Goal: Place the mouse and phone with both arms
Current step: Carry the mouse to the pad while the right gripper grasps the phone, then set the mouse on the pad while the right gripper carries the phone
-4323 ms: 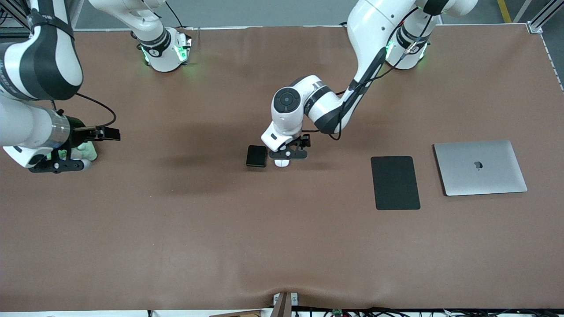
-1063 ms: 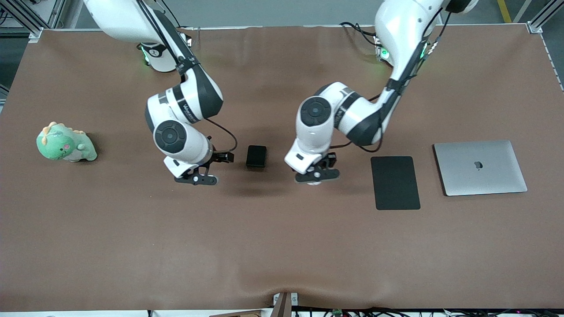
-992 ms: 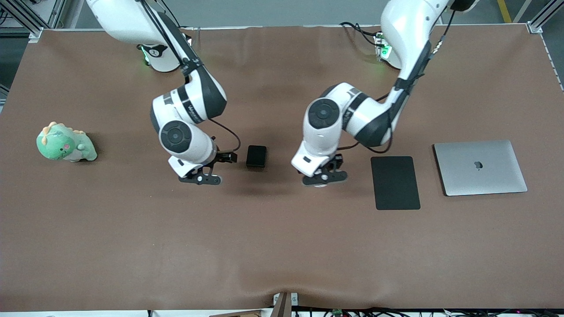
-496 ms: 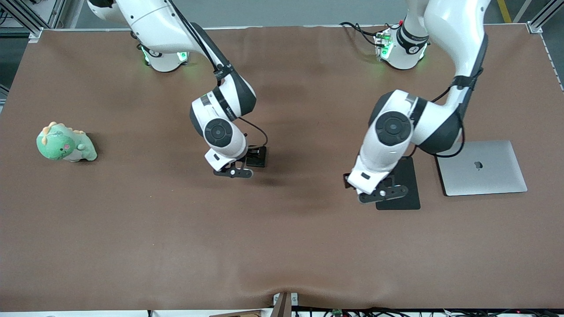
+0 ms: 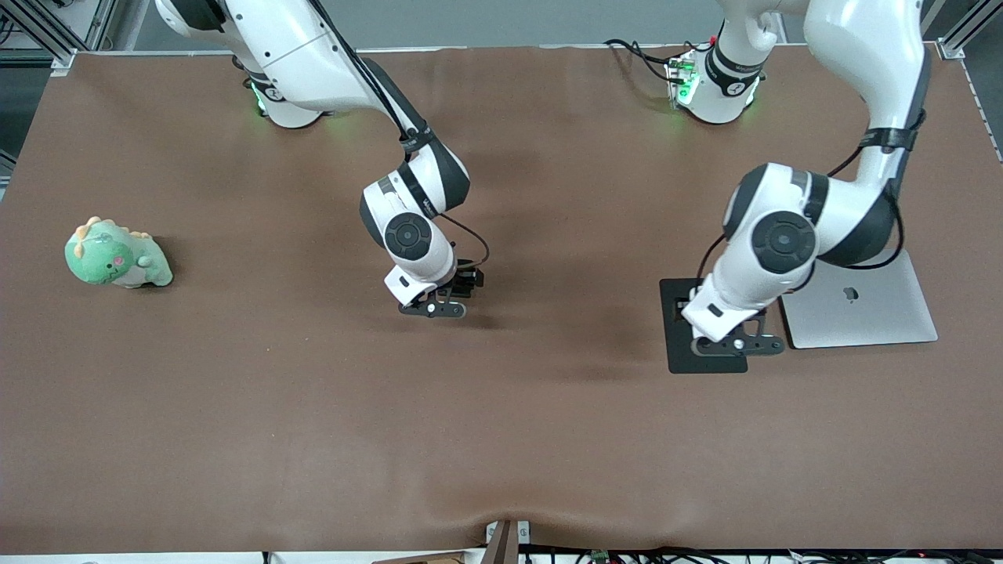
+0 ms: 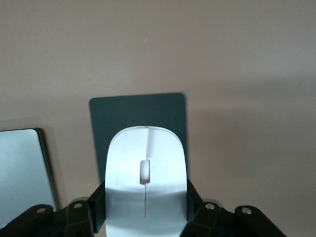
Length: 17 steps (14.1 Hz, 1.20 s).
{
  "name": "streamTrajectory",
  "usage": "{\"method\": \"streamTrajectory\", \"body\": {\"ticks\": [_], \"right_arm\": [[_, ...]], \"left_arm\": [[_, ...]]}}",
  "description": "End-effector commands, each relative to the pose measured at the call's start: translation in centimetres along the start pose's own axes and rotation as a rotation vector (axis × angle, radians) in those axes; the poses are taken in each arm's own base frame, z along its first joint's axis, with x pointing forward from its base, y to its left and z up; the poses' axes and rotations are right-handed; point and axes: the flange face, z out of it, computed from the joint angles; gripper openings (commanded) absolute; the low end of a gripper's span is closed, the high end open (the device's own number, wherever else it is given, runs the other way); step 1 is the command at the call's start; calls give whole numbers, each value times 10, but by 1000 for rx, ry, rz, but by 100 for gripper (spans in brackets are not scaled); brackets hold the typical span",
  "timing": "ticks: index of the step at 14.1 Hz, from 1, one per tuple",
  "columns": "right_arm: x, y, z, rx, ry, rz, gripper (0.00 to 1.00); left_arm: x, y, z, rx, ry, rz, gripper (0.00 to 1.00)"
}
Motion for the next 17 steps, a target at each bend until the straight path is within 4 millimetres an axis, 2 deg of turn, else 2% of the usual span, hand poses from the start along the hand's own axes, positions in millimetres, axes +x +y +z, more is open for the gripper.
{"method": "streamTrajectory", "body": {"ticks": [1,3,7,9,11,12,13,17], "right_arm": [[-8,-4,5,10,5,18,100],[-11,-7,11,12,7,32,100],[-17,-10,24,-3,-7,29,100],[-21,-6,31,-8,-7,31,100],[-22,-6,32,-10,-9,17,47],[-22,-7,32,-12,-12,18,9],[-22,-7,29,-9,-10,27,0],[-11,6,10,-28,-51,51,0]], "left_arm": [[-13,-46,12,-44,-43,69,29],[-17,-60,23,-64,-59,83,29],[-32,-54,59,-73,-34,85,29],[-48,-50,81,-84,29,73,29],[-64,-47,105,-95,73,65,29],[-68,-44,115,-103,90,52,29],[-71,-41,125,-110,99,18,29],[-70,-35,138,-113,96,-18,29]]}}
